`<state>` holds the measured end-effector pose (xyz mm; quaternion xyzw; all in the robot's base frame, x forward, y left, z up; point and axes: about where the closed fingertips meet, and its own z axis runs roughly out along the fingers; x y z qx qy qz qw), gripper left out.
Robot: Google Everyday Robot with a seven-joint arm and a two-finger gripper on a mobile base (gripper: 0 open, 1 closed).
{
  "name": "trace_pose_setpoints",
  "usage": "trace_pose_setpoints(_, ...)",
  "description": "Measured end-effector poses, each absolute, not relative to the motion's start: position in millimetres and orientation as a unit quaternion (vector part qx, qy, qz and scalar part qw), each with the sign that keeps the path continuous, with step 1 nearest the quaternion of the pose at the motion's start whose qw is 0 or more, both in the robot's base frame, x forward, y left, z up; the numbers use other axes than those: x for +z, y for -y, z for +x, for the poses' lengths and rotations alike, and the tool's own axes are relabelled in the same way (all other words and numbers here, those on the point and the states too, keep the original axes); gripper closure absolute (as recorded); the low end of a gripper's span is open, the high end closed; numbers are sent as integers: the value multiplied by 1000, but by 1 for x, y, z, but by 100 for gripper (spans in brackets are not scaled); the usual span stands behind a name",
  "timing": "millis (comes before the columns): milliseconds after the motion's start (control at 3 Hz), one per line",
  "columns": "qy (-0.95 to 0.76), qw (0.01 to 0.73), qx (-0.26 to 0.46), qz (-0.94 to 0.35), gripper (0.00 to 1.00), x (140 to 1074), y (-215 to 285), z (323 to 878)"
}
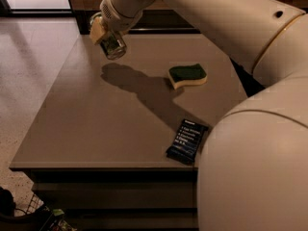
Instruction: Place green can upright
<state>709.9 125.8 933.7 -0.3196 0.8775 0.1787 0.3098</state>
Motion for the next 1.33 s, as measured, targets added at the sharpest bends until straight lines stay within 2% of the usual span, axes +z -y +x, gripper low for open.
trace_pose_setpoints(1333,-705,454,326,-436,100,920,-167,669)
